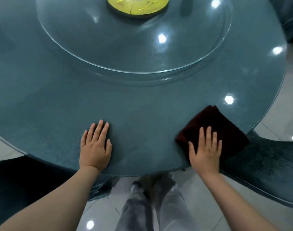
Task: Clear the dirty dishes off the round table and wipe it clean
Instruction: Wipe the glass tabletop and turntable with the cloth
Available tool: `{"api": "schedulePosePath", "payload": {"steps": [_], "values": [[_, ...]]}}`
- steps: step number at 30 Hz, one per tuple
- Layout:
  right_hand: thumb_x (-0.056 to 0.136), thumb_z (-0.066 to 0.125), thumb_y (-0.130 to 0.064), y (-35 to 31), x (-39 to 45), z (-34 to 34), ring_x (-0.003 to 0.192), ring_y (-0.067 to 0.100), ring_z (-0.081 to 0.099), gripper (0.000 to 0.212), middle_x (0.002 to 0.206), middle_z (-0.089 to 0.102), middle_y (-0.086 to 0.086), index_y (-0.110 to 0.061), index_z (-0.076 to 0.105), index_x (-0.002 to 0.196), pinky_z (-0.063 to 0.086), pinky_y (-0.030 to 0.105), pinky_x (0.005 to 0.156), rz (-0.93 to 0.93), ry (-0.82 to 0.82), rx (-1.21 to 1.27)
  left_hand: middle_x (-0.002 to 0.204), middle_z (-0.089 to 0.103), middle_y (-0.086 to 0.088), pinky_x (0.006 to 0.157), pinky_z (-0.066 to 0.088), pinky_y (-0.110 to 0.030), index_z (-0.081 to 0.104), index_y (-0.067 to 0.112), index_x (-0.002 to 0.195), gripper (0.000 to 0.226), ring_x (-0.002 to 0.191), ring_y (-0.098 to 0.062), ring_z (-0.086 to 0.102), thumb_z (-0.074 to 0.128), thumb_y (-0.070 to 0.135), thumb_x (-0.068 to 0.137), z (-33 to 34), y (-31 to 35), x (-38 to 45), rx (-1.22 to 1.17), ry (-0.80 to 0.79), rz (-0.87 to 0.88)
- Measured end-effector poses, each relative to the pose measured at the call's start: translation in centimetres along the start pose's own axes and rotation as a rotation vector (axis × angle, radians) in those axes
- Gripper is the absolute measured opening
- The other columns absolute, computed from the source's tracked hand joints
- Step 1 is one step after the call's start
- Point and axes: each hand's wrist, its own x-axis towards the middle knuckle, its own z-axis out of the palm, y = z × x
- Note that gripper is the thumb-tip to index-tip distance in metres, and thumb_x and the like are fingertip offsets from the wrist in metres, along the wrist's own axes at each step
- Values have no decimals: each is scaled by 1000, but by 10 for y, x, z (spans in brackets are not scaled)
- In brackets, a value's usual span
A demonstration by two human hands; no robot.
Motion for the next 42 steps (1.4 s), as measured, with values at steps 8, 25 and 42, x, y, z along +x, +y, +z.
{"api": "schedulePosePath", "payload": {"steps": [8, 25, 42], "values": [[88, 47, -57, -135, -42, 17, 150, 24, 16, 75, 163, 15, 1, -27, 25, 154, 13, 47, 120, -913, -113, 1, 158, 26, 1, 120, 6, -38, 33, 22, 150, 59, 147, -22, 20, 24, 37, 94, 0, 0, 0, 0, 15, 14], [89, 42, -55, -146, 43, 3, 148, 35, 17, 77, 161, 19, 12, -17, 27, 154, 11, 52, 120, -534, -18, -21, 158, 29, 0, 119, 16, -45, 36, 20, 149, 62, 146, -23, 23, 32, 37, 89, -4, 0, 2, -2, -23, 3], [87, 21, -58, -60, 195, -31, 146, 41, 19, 82, 160, 18, 18, -10, 24, 154, 13, 56, 117, 103, 45, 77, 156, 31, 0, 120, 14, -43, 40, 19, 148, 62, 146, -25, 24, 35, 36, 88, -4, 0, 3, -12, -42, -4]]}}
